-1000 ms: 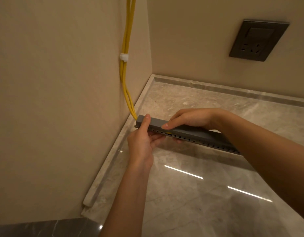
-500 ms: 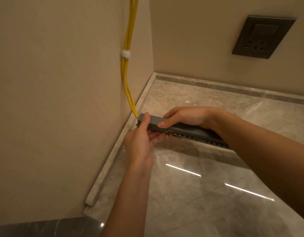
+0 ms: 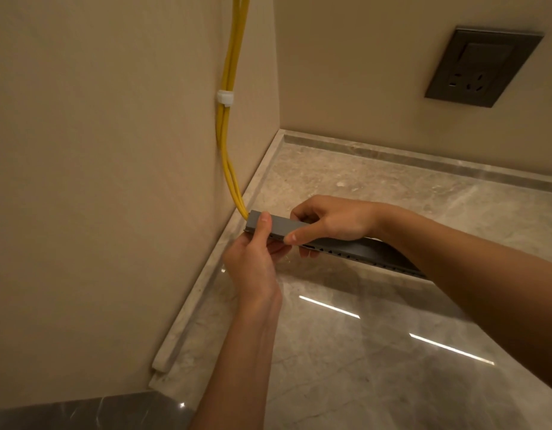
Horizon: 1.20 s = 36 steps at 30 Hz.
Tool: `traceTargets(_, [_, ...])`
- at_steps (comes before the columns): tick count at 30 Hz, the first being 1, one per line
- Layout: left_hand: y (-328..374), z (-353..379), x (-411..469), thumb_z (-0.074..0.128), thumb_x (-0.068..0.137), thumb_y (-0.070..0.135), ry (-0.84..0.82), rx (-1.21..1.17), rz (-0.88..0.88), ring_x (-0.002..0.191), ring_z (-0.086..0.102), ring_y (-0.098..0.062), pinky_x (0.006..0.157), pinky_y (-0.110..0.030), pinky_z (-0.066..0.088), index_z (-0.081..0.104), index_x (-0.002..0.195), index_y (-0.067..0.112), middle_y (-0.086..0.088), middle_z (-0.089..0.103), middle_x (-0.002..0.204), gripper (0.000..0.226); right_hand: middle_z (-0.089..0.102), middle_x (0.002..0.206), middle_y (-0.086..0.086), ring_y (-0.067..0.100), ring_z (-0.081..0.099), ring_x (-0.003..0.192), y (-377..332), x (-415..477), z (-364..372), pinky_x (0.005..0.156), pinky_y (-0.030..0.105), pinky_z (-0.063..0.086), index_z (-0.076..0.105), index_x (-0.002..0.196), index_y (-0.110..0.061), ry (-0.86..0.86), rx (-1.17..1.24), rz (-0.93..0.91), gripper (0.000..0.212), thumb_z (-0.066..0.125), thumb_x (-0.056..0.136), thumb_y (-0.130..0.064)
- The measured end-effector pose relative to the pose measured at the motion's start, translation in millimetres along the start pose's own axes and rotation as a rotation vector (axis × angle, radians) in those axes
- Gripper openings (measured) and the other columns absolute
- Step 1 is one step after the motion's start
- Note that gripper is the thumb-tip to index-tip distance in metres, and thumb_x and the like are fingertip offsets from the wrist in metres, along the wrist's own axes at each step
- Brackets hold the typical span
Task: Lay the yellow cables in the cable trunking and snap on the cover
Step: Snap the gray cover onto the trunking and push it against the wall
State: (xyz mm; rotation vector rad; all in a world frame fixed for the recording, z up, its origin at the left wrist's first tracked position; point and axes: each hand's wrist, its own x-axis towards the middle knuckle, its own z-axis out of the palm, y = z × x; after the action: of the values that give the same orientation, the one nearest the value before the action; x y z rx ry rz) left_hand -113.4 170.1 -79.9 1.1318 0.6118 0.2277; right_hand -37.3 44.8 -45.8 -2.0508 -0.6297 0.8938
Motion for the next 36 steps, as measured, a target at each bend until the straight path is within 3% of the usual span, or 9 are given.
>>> traceTargets(6, [-3.0,-1.3,-0.5,0.064,0.086,0.023,-0.005,0.034,0.11,0.067,0.071,-0.02,0.055,-0.025,0.054,0.071,0.08,0.006,-0.009,0.073,0.069,0.019,0.07,0.072,-0.002,0.011,0.067,0.065,-4.1,-2.3,-2.1,0.061,0.015,0.051,0.062,0.089,-0.012,0.021,-0.082,-0.038,0.023,0.062,0.086,-0.035])
traceTargets(12, [1.6,3.3,8.7,0.067,0.081,0.027,-0.024,0.012,-0.026,0.064,0.07,-0.016,0.052,-0.024,0.053,0.07,0.086,0.005,-0.008,0.073,0.072,0.023,0.072,0.076,-0.003,0.01,0.068,0.07,1.9,-3.9,-9.2,0.065,0.016,0.049,0.066,0.09,-0.013,-0.005,-0.013,0.011,0.033,0.058,0.085,-0.045])
traceTargets(18, [-3.1,9.2,12.1,0.067,0.083,0.031,0.001,-0.033,-0.125,0.069,0.07,-0.014,0.053,-0.025,0.053,0.067,0.09,0.009,-0.008,0.071,0.083,0.023,0.074,0.081,-0.001,0.009,0.068,0.071,10.3,-8.3,-9.2,0.072,0.023,0.048,0.071,0.094,-0.021,0.055,-0.021,0.162,0.053,0.038,0.088,-0.062])
traceTargets(23, [-4.7,16.0,11.9,0.068,0.082,0.033,0.036,-0.088,-0.188,0.058,0.069,-0.007,0.048,-0.022,0.052,0.064,0.08,0.016,0.002,0.071,0.064,0.018,0.071,0.074,-0.001,0.008,0.064,0.062,15.0,-5.2,-4.5,0.067,0.024,0.045,0.073,0.088,-0.017,0.126,-0.103,0.23,0.064,0.038,0.081,-0.07])
traceTargets(30, [-3.3,18.8,16.4,0.07,0.081,0.023,0.11,-0.089,-0.072,0.058,0.068,-0.012,0.047,-0.023,0.052,0.066,0.074,0.006,-0.008,0.068,0.07,0.019,0.066,0.062,-0.004,0.005,0.06,0.054,14.3,-5.6,-2.6,0.063,0.023,0.044,0.073,0.094,-0.015,0.136,-0.046,0.133,0.063,0.038,0.084,-0.066])
traceTargets(33, [-8.5,14.9,17.3,0.069,0.082,0.025,0.109,-0.054,-0.012,0.058,0.068,-0.013,0.047,-0.023,0.052,0.066,0.068,0.009,-0.003,0.069,0.062,0.022,0.066,0.063,0.0,0.005,0.059,0.052,14.1,-6.3,-0.7,0.061,0.022,0.046,0.073,0.087,-0.012,0.157,-0.065,0.115,0.062,0.038,0.086,-0.063])
traceTargets(36, [-17.1,13.0,15.6,0.063,0.086,0.033,0.079,0.002,0.035,0.068,0.07,-0.013,0.053,-0.025,0.054,0.066,0.071,0.014,-0.004,0.071,0.072,0.024,0.062,0.058,0.001,0.0,0.053,0.044,16.4,-5.0,3.2,0.05,0.012,0.043,0.071,0.074,-0.006,0.241,-0.115,0.095,0.061,0.042,0.088,-0.058])
